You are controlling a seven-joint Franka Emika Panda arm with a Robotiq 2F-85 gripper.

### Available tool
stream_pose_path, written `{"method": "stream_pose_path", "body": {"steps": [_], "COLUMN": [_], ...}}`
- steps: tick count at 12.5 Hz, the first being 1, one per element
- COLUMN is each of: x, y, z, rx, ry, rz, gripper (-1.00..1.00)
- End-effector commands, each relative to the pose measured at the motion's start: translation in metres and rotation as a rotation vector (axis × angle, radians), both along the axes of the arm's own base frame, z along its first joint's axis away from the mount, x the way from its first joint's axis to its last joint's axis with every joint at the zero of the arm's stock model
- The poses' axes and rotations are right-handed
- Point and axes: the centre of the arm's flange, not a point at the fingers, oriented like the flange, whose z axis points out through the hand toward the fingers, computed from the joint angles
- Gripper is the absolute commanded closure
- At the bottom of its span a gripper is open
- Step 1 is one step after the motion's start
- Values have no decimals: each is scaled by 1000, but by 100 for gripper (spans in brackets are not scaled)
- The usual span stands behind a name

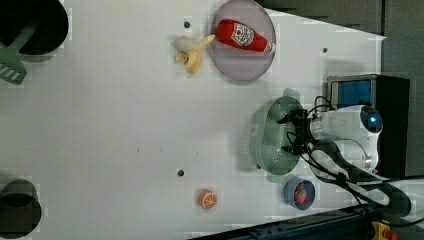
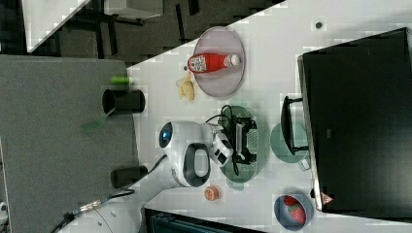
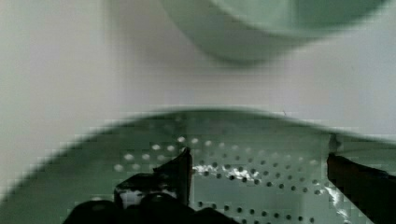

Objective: Drag strainer left to right.

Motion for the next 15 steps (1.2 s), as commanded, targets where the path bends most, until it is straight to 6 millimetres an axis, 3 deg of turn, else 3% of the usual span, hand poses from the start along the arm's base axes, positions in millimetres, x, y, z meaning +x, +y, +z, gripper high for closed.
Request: {"method": "stream_pose_path", "body": {"steps": [1,4,7,11,15], "x": [8,11,24,34,16], "y": [-25,-29,-15,4,17], "z": [18,25,66,178,303], "rx": [7,8,38,56,124], "ry": [-49,-61,-97,-119,-83], "rz": [14,43,287,537,543], "gripper": [-100,-100,-100,-100,-100]}}
